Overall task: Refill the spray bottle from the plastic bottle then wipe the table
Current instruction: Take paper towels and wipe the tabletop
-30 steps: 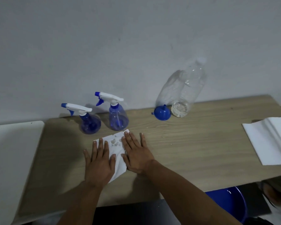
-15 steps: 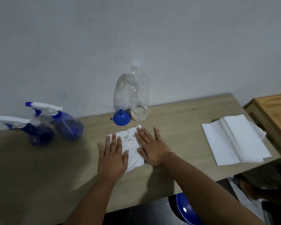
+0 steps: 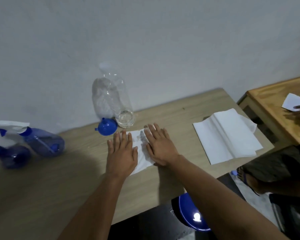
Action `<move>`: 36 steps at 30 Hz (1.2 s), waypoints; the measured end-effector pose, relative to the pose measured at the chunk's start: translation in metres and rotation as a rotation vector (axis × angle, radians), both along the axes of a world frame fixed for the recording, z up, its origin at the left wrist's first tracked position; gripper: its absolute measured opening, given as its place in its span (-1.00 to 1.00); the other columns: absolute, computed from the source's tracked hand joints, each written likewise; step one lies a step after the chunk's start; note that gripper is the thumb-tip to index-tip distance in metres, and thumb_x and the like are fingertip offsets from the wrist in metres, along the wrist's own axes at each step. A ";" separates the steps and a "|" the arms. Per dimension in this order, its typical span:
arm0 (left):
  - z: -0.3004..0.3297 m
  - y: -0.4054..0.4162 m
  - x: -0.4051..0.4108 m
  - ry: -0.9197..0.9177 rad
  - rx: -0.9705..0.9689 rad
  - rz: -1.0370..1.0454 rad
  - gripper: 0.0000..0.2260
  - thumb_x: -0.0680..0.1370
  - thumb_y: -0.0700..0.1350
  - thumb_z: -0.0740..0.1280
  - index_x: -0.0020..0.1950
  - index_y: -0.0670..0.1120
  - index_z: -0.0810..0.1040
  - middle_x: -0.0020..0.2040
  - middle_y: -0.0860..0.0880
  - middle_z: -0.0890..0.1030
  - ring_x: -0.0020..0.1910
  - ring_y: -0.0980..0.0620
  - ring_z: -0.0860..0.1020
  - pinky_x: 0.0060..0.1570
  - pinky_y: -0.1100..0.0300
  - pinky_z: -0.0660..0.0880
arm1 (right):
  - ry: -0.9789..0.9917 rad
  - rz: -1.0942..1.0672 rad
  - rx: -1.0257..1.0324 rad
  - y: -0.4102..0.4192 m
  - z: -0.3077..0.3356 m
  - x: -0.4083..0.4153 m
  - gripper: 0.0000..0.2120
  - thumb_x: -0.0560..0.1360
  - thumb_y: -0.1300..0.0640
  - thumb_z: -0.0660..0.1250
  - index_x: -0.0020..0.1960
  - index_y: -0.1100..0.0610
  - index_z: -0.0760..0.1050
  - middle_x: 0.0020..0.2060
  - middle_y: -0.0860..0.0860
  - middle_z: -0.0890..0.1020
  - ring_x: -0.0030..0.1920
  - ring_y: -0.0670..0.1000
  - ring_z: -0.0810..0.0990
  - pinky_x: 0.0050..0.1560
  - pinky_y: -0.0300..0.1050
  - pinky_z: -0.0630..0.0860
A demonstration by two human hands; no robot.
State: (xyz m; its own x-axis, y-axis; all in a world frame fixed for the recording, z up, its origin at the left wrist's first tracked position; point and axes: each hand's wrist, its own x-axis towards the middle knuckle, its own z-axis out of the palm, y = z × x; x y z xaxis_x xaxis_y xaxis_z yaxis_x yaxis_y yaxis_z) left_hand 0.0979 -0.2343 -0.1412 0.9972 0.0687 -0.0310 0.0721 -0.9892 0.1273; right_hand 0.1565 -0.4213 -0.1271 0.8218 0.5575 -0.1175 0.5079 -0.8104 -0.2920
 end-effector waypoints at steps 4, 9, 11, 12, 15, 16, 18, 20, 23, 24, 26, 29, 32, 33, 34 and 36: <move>-0.011 0.004 -0.005 0.054 0.044 -0.091 -0.35 0.63 0.21 -0.18 0.64 -0.09 0.09 0.66 -0.09 0.00 0.64 -0.12 -0.07 0.54 -0.31 -0.03 | 0.018 -0.046 -0.108 0.006 -0.020 -0.011 -0.31 0.71 -0.16 -0.15 0.71 0.21 -0.11 0.71 0.17 -0.11 0.71 0.17 -0.19 0.66 0.27 -0.15; -0.014 -0.019 -0.004 0.042 0.080 -0.093 -0.36 0.64 0.22 -0.13 0.64 -0.10 0.09 0.66 -0.11 0.05 0.64 -0.14 -0.04 0.50 -0.38 -0.07 | 0.020 -0.101 -0.136 -0.016 -0.022 -0.015 -0.31 0.71 -0.17 -0.18 0.71 0.19 -0.16 0.71 0.12 -0.17 0.71 0.11 -0.21 0.67 0.22 -0.22; -0.013 -0.029 -0.006 0.046 0.079 -0.114 -0.35 0.64 0.24 -0.15 0.64 -0.10 0.06 0.66 -0.12 0.02 0.64 -0.14 -0.08 0.50 -0.38 -0.10 | 0.025 -0.132 -0.156 -0.025 -0.021 -0.025 -0.27 0.66 -0.19 -0.27 0.71 0.19 -0.18 0.71 0.12 -0.18 0.70 0.10 -0.23 0.67 0.21 -0.23; -0.013 -0.033 -0.009 0.053 0.077 -0.124 -0.34 0.64 0.25 -0.17 0.64 -0.10 0.03 0.66 -0.11 0.00 0.64 -0.14 -0.10 0.51 -0.37 -0.12 | 0.030 -0.148 -0.163 -0.029 -0.021 -0.031 -0.26 0.64 -0.19 -0.31 0.71 0.18 -0.18 0.70 0.12 -0.20 0.70 0.10 -0.25 0.67 0.20 -0.24; -0.011 -0.040 -0.025 0.053 0.062 -0.154 -0.35 0.65 0.24 -0.15 0.65 -0.09 0.03 0.66 -0.10 -0.01 0.64 -0.13 -0.10 0.51 -0.35 -0.13 | 0.038 -0.202 -0.156 -0.033 -0.019 -0.052 -0.26 0.62 -0.17 -0.35 0.71 0.17 -0.18 0.70 0.12 -0.20 0.70 0.10 -0.26 0.67 0.18 -0.25; -0.010 -0.041 -0.031 0.053 0.054 -0.163 -0.35 0.65 0.24 -0.14 0.65 -0.09 0.03 0.66 -0.10 -0.01 0.64 -0.13 -0.10 0.51 -0.34 -0.13 | 0.031 -0.222 -0.145 -0.033 -0.019 -0.060 -0.26 0.63 -0.16 -0.35 0.72 0.17 -0.16 0.70 0.11 -0.19 0.70 0.10 -0.25 0.67 0.17 -0.25; -0.008 -0.040 -0.043 0.062 0.042 -0.183 -0.35 0.65 0.24 -0.14 0.65 -0.08 0.02 0.66 -0.10 -0.03 0.64 -0.12 -0.11 0.52 -0.32 -0.12 | 0.013 -0.262 -0.113 -0.032 -0.019 -0.077 -0.28 0.64 -0.15 -0.33 0.72 0.16 -0.10 0.71 0.09 -0.15 0.70 0.08 -0.22 0.68 0.15 -0.23; -0.006 -0.034 -0.054 0.070 0.045 -0.208 -0.35 0.65 0.26 -0.17 0.65 -0.08 -0.02 0.66 -0.10 -0.06 0.64 -0.11 -0.13 0.52 -0.30 -0.12 | 0.014 -0.313 -0.070 -0.026 -0.019 -0.097 -0.30 0.66 -0.15 -0.31 0.72 0.14 -0.07 0.71 0.06 -0.14 0.70 0.04 -0.23 0.68 0.13 -0.24; -0.006 -0.016 -0.066 0.085 0.039 -0.241 -0.33 0.64 0.27 -0.20 0.65 -0.08 -0.05 0.66 -0.09 -0.08 0.64 -0.09 -0.16 0.53 -0.26 -0.14 | 0.039 -0.387 -0.055 -0.005 -0.020 -0.119 -0.30 0.67 -0.17 -0.30 0.72 0.14 -0.07 0.70 0.06 -0.16 0.69 0.05 -0.25 0.68 0.16 -0.23; -0.006 -0.008 -0.071 0.084 0.033 -0.254 -0.33 0.64 0.27 -0.20 0.65 -0.08 -0.05 0.66 -0.09 -0.07 0.64 -0.09 -0.16 0.54 -0.24 -0.14 | 0.037 -0.408 -0.060 0.005 -0.021 -0.125 -0.29 0.66 -0.18 -0.31 0.72 0.15 -0.08 0.70 0.07 -0.17 0.69 0.06 -0.25 0.68 0.17 -0.22; -0.007 0.009 -0.082 0.082 0.023 -0.281 -0.33 0.64 0.27 -0.20 0.65 -0.09 -0.05 0.66 -0.09 -0.07 0.64 -0.08 -0.17 0.55 -0.22 -0.13 | 0.038 -0.430 -0.084 0.026 -0.023 -0.136 -0.26 0.65 -0.21 -0.34 0.71 0.17 -0.11 0.69 0.11 -0.21 0.69 0.09 -0.27 0.68 0.19 -0.20; -0.008 0.044 -0.098 0.074 0.016 -0.288 -0.34 0.65 0.27 -0.21 0.65 -0.08 -0.05 0.66 -0.09 -0.10 0.64 -0.06 -0.18 0.55 -0.21 -0.10 | 0.038 -0.416 -0.121 0.058 -0.025 -0.148 -0.26 0.65 -0.20 -0.32 0.71 0.20 -0.13 0.68 0.15 -0.24 0.69 0.13 -0.26 0.67 0.21 -0.21; -0.008 0.084 -0.115 0.055 0.007 -0.271 -0.36 0.66 0.25 -0.17 0.65 -0.09 0.01 0.66 -0.09 -0.07 0.64 -0.05 -0.14 0.55 -0.21 -0.06 | -0.009 -0.381 -0.129 0.096 -0.028 -0.158 -0.30 0.69 -0.14 -0.20 0.70 0.26 -0.03 0.68 0.20 -0.16 0.70 0.19 -0.16 0.65 0.22 -0.16; -0.008 0.099 -0.120 0.053 0.005 -0.268 -0.36 0.67 0.25 -0.17 0.65 -0.09 0.02 0.66 -0.09 -0.05 0.64 -0.05 -0.13 0.55 -0.21 -0.05 | -0.015 -0.368 -0.132 0.111 -0.028 -0.162 -0.30 0.69 -0.14 -0.20 0.69 0.27 -0.01 0.68 0.22 -0.14 0.70 0.21 -0.13 0.64 0.22 -0.14; -0.009 0.114 -0.125 0.048 0.004 -0.264 -0.36 0.67 0.25 -0.17 0.65 -0.09 0.03 0.66 -0.09 -0.04 0.64 -0.05 -0.12 0.55 -0.20 -0.05 | -0.014 -0.355 -0.136 0.127 -0.028 -0.166 -0.29 0.68 -0.14 -0.22 0.69 0.28 -0.01 0.68 0.23 -0.13 0.70 0.21 -0.12 0.64 0.22 -0.14; -0.011 0.147 -0.135 0.038 0.004 -0.252 -0.37 0.67 0.24 -0.15 0.65 -0.09 0.04 0.66 -0.10 -0.01 0.64 -0.04 -0.10 0.55 -0.19 -0.03 | -0.006 -0.334 -0.141 0.161 -0.028 -0.172 -0.27 0.67 -0.15 -0.27 0.69 0.28 -0.04 0.68 0.24 -0.14 0.70 0.21 -0.14 0.64 0.20 -0.17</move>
